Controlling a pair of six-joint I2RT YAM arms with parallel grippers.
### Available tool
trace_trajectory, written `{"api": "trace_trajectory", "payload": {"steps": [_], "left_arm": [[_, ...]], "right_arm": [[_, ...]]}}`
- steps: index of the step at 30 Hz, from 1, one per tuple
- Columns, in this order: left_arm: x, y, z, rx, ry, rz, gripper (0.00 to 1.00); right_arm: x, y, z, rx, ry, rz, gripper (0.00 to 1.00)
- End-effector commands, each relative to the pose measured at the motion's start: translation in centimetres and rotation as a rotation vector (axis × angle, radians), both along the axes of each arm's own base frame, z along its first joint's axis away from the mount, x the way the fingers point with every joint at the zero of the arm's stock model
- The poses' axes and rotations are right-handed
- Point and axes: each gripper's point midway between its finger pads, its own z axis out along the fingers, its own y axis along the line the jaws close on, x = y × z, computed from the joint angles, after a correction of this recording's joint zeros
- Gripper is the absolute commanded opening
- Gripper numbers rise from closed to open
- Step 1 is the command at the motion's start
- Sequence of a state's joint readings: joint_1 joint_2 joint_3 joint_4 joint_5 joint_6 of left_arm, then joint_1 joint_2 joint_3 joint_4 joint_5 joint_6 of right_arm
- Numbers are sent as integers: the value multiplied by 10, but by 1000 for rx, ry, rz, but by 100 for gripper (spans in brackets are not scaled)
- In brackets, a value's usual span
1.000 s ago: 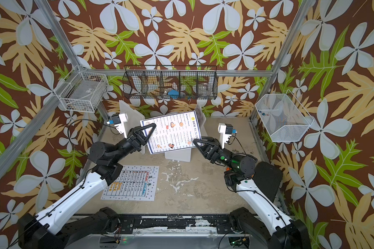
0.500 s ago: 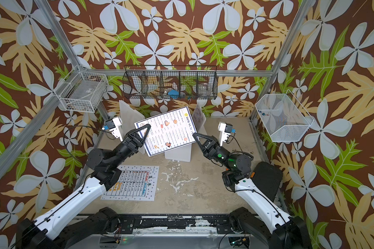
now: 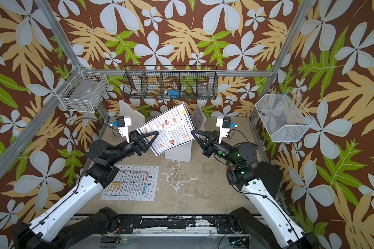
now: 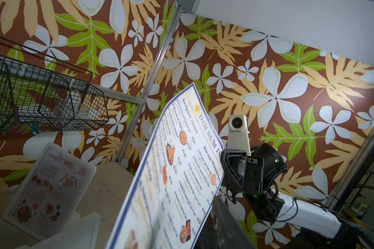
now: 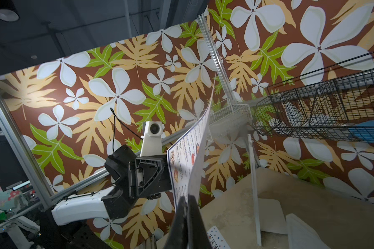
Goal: Insert the menus into the narrow rack
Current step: Pick up the menu from the center of the board.
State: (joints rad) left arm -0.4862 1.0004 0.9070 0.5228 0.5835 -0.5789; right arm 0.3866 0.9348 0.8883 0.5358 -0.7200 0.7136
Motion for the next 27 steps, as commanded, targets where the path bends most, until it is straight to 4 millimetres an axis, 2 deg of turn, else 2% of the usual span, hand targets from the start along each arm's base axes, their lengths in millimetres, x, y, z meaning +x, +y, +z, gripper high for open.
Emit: {"api": "trace_trajectory", "payload": {"steps": [1,9,15,20,27], "left_arm": [[-11,-12,-17,170,-59,-79,46],[-20,-21,-30,402,-138,-162,45],[-27,-24,-32,440,-157,-216,43],[-24,-26,-43,482,-141,-235,42],[-17,-23,-43,502,-138,-185,53]], "right_arm": [[5,2,-28,-198,-13,-36,0],[4,-4,-27,-361,-58,-44,0],[3,-4,-24,-404,-83,-31,0],[3,-5,-27,-466,-97,-31,0],[3,-14,-23,-527,-126,-102,0]]}}
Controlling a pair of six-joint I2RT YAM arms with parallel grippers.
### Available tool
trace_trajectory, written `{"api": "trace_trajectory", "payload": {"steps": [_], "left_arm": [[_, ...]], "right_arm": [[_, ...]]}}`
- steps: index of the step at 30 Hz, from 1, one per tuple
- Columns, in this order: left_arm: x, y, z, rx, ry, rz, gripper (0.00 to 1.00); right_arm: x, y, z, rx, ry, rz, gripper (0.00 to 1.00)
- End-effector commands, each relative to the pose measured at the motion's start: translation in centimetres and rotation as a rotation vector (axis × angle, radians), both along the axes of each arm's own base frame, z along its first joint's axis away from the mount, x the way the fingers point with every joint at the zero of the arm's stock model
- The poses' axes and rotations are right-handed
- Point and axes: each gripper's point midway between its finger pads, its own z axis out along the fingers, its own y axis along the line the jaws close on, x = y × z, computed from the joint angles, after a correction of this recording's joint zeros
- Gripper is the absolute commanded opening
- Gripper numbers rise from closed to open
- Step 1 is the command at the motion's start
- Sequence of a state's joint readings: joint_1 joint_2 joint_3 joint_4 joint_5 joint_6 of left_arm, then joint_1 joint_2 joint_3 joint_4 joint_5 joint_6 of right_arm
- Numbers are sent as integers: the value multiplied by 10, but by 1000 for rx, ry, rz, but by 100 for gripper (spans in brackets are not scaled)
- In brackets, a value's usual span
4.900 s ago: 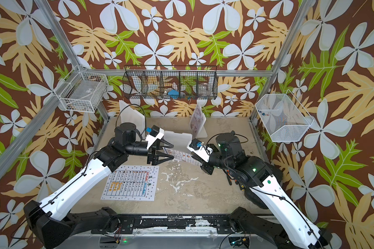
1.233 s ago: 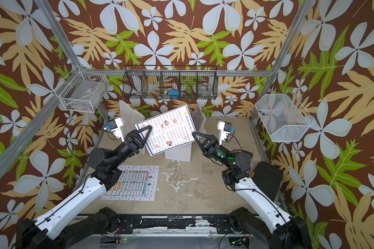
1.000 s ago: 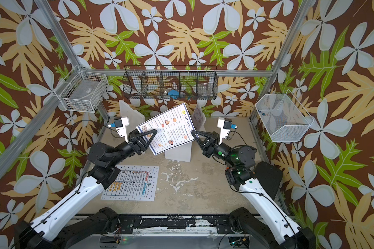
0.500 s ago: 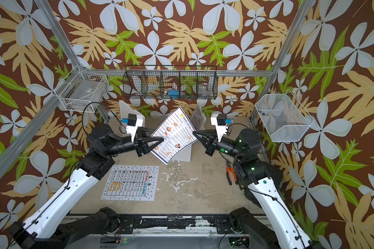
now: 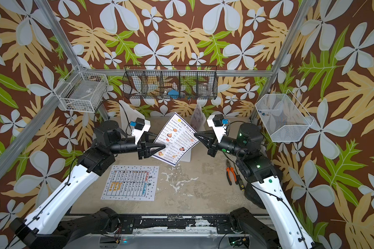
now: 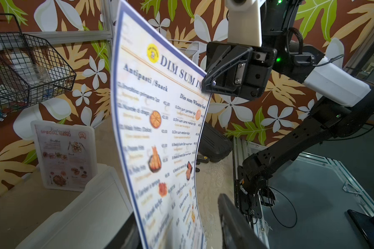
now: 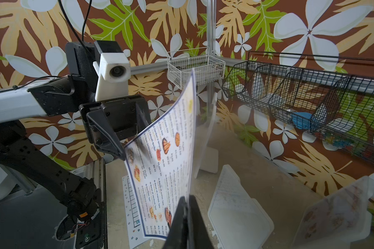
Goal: Insert the menus into the narrow rack
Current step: Pick up the menu from the center of the board.
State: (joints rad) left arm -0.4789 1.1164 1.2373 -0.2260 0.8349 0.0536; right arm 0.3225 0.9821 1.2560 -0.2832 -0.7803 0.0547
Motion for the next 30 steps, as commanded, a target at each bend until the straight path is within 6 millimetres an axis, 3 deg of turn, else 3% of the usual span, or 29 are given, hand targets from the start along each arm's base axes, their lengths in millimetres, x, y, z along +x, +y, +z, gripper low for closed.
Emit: {"api": "trace_trajectory", "payload": {"steps": [1,8,19,30], "left_arm": [[2,1,-2,11,-3,7,53],[0,-4,-4,-5,22,-29,54],[15,-9,-4,-4,13,-16,56],[10,-14,-5,-6,10,-68,55]], "right_arm": [[0,-3,-4,-37,-13,-20,0],[-9,3,-2,-13,-6,49,0],[-26,16,-4,-26,10,203,0],[-38,25,-6,-10,54,335,0]]}}
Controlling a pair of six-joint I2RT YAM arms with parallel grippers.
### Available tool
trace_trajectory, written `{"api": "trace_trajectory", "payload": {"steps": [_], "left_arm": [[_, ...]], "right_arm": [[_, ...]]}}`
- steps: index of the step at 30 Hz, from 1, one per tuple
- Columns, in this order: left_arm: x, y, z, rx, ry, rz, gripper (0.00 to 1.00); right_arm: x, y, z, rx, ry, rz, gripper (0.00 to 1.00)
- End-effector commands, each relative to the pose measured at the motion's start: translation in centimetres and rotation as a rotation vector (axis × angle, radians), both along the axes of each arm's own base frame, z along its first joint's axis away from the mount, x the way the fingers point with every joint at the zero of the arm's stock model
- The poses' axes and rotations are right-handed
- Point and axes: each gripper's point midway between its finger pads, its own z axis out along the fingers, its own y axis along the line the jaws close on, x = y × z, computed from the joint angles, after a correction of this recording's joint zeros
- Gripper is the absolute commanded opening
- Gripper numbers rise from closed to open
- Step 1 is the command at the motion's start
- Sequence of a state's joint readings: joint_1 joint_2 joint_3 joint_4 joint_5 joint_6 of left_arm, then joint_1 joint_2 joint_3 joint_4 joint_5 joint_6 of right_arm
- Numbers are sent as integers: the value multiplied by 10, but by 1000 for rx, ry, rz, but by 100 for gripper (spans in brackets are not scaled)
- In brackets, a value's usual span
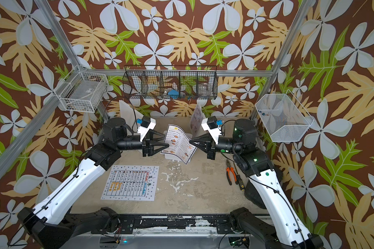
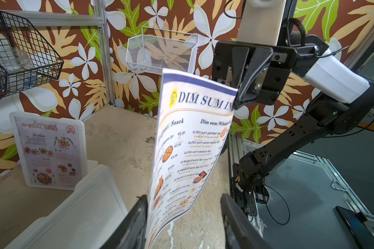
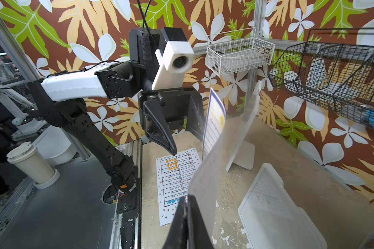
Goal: Insert the menus into the narrow rack
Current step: Pick up the menu from the center of the board.
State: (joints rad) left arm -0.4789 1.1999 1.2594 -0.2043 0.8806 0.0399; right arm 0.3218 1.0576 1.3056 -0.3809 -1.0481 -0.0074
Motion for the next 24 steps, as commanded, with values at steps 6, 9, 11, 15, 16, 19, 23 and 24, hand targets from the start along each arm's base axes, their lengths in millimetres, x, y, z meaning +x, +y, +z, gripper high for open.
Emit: {"api": "trace_trajectory", "payload": {"steps": [6,9,11,15,16,19,23,24], "left_arm": [[10,1,3,2,-61,42,65],[12,2,6,-3,-80,61,85],[10,2,8,-9,-84,46,95],[0,-2,10,-25,-77,-21,100],[-4,-3,10,-30,-72,-44,100],[-7,-6,8,-35,-54,-82,100],[-3,-8,3,-29,-38,-85,100],[-3,-9,3,-32,-35,-93,100]], "right_arm": [[-28,3,6,16,-36,139,0],[-32,2,7,14,-49,144,0],[-34,1,8,14,-57,145,0],[-35,1,8,15,-61,150,0],[-35,1,8,15,-61,151,0],[-36,2,10,19,-59,161,0],[-40,4,12,24,-60,191,0],[-41,5,12,24,-62,199,0]]}}
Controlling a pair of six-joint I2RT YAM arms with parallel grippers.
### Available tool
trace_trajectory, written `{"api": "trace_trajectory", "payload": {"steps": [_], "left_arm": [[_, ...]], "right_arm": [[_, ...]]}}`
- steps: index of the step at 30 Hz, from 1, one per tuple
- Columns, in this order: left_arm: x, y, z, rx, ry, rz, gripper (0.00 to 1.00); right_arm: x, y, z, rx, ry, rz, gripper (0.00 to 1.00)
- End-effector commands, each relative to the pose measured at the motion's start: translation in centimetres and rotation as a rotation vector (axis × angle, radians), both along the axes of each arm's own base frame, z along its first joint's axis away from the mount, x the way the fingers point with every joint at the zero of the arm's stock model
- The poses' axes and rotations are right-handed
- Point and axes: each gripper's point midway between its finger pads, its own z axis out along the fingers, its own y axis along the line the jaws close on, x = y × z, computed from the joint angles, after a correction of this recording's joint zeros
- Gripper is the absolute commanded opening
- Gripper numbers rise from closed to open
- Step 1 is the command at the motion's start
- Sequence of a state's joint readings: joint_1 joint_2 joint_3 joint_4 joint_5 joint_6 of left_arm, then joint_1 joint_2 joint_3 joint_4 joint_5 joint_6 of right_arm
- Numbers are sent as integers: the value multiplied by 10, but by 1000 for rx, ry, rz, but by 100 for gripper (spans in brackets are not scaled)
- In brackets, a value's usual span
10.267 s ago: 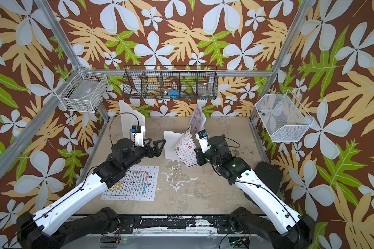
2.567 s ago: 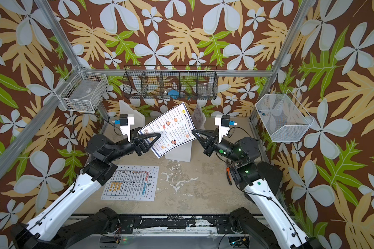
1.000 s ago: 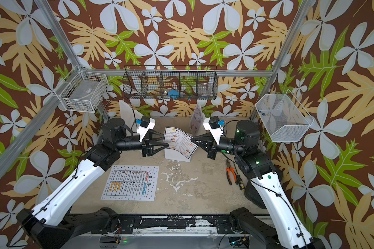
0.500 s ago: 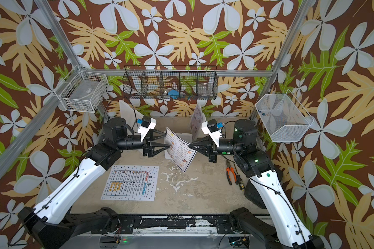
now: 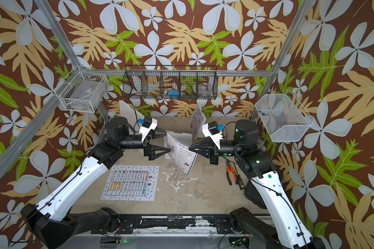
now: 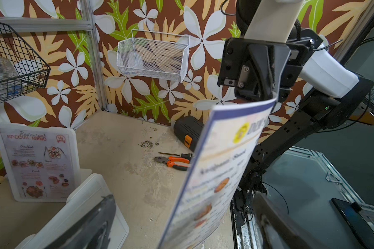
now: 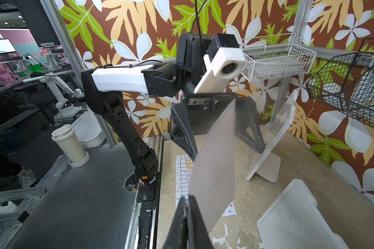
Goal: Insert the menus into the narrow rack
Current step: Pick up the menu from the center of the board.
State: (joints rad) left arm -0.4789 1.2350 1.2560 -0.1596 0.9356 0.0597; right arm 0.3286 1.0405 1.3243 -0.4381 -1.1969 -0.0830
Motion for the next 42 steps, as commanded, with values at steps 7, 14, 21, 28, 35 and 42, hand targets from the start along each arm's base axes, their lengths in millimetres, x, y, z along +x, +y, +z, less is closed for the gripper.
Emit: {"api": "trace_trajectory", "payload": {"steps": [7,14,21,28,35,42], "left_arm": [[-14,-10,7,-40,14,-133,100],[-40,-4,10,-79,-1,-210,91],[-36,-3,2,-67,8,-181,61],[-30,-3,3,-70,-2,-151,42],[-35,-1,10,-102,-9,-154,12],[-30,5,17,-114,-34,-91,0]], "right_arm": [[-1,3,3,0,-17,5,0],[43,-6,-7,-59,22,-244,0],[49,-7,-1,-39,33,-262,0],[32,-2,6,1,29,-168,0],[35,-3,7,24,39,-180,0],[28,-1,4,35,61,-121,10]]}}
